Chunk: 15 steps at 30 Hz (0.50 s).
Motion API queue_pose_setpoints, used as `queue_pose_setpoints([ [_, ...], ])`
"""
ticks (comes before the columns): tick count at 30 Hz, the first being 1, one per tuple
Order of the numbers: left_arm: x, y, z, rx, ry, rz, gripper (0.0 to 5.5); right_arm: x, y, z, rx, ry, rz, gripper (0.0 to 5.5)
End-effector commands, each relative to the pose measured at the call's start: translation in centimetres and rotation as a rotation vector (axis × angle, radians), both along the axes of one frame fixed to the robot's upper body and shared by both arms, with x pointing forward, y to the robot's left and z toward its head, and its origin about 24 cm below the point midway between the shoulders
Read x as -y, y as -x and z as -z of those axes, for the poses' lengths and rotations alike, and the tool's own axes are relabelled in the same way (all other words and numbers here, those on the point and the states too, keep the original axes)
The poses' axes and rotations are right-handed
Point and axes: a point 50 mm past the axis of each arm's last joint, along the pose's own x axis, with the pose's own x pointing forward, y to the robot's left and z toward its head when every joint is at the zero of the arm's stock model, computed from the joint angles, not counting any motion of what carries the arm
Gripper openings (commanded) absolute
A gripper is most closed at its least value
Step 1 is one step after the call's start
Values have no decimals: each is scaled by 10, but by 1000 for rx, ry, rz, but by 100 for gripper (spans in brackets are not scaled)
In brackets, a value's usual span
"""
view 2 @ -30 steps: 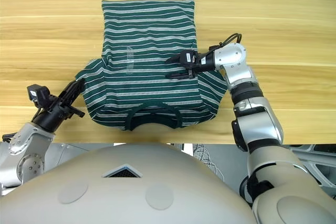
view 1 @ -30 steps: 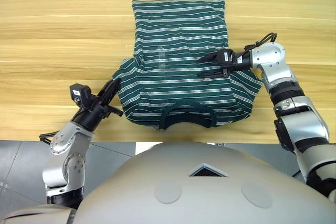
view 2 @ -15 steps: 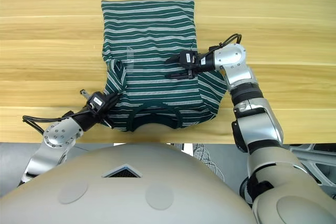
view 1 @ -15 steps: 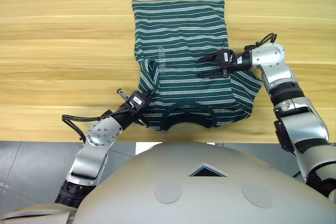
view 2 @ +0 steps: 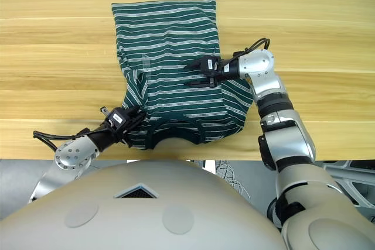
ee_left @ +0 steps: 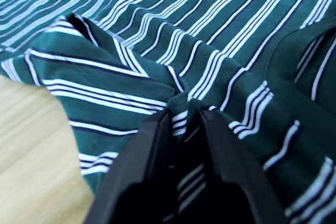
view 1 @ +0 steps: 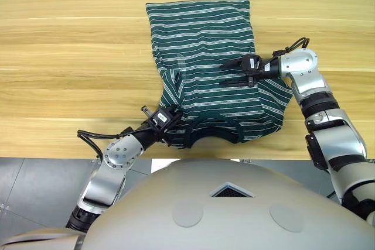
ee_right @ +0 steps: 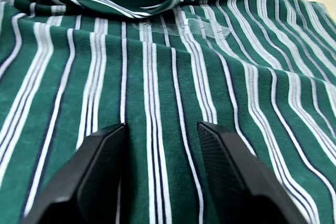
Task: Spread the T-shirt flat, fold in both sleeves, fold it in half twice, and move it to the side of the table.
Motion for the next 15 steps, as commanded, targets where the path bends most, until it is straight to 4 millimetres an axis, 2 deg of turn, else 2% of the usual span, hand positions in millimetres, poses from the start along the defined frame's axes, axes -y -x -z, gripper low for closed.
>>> queue_pose_setpoints([
  [1, -7, -2, -2, -27, 4, -54, 173, 4, -3, -4, 24, -24, 40, 252],
  [4, -10, -8, -9, -23, 64, -139, 213, 15, -3, -24, 103, -132, 95, 252],
  [6, -12, -7, -9, -4, 48, -159, 250, 37, 13, -40, 154, -187, 153, 252],
  [8, -7, -4, -8, 9, 58, -149, 285, 63, 38, -50, 171, -208, 228, 252],
  [11, 1, 1, -4, 13, 84, -142, 328, 99, 88, -51, 111, -217, 410, 252],
  [13, 6, 4, -2, 15, 100, -130, 328, 114, 115, -47, 45, -193, 555, 252],
  [15, 11, 7, -3, 22, 113, -120, 328, 124, 132, -42, -15, -161, 693, 252],
])
